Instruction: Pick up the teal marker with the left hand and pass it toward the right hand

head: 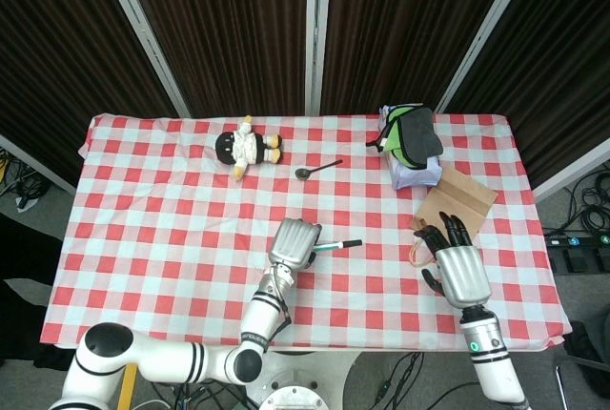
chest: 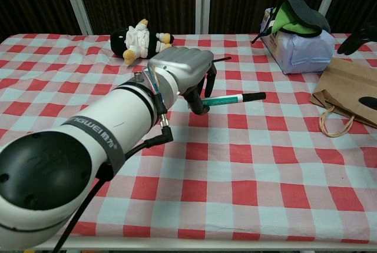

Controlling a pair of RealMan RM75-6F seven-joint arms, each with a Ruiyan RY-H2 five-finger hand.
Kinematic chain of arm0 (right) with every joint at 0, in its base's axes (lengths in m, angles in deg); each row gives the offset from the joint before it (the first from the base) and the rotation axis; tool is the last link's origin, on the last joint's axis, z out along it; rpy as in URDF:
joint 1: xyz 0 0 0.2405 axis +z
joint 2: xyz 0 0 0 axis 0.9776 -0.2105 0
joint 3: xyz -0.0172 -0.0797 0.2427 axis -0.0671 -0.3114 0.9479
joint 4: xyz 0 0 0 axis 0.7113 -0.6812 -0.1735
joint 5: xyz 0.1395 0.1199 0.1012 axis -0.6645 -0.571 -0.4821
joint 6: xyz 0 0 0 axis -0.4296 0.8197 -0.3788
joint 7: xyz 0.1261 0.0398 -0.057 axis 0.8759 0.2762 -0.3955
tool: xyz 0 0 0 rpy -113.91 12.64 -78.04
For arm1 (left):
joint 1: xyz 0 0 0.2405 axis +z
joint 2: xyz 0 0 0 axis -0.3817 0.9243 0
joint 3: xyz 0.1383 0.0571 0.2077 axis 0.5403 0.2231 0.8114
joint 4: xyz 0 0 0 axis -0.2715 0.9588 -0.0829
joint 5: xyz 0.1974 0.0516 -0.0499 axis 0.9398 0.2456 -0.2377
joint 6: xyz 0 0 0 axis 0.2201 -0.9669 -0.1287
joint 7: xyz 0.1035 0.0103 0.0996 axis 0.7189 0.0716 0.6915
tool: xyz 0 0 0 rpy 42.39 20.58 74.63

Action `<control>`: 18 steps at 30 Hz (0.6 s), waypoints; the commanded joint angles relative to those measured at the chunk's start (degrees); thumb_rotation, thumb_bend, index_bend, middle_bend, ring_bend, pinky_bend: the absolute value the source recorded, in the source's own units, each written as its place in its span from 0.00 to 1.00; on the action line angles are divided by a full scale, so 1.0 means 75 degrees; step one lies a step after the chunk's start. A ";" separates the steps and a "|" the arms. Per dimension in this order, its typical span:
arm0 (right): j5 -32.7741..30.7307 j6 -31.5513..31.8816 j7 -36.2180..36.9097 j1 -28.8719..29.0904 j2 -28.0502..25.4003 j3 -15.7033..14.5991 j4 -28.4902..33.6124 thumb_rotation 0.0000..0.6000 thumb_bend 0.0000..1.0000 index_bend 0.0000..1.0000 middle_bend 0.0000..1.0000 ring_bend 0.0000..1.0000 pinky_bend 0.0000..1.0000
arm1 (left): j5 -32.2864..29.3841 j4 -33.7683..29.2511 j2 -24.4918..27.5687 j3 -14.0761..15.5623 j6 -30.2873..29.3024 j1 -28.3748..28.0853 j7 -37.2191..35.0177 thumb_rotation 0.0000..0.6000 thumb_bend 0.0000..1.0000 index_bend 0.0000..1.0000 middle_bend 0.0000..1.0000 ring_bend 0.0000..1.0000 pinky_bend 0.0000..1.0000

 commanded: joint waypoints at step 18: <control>-0.1321 -0.1297 -0.1188 0.1718 0.1729 0.0639 -0.1082 1.00 0.15 0.42 0.36 0.10 0.05 | 0.0065 -0.0063 -0.0039 -0.0140 0.0068 -0.0352 -0.0069 1.00 0.40 0.58 0.58 0.53 0.60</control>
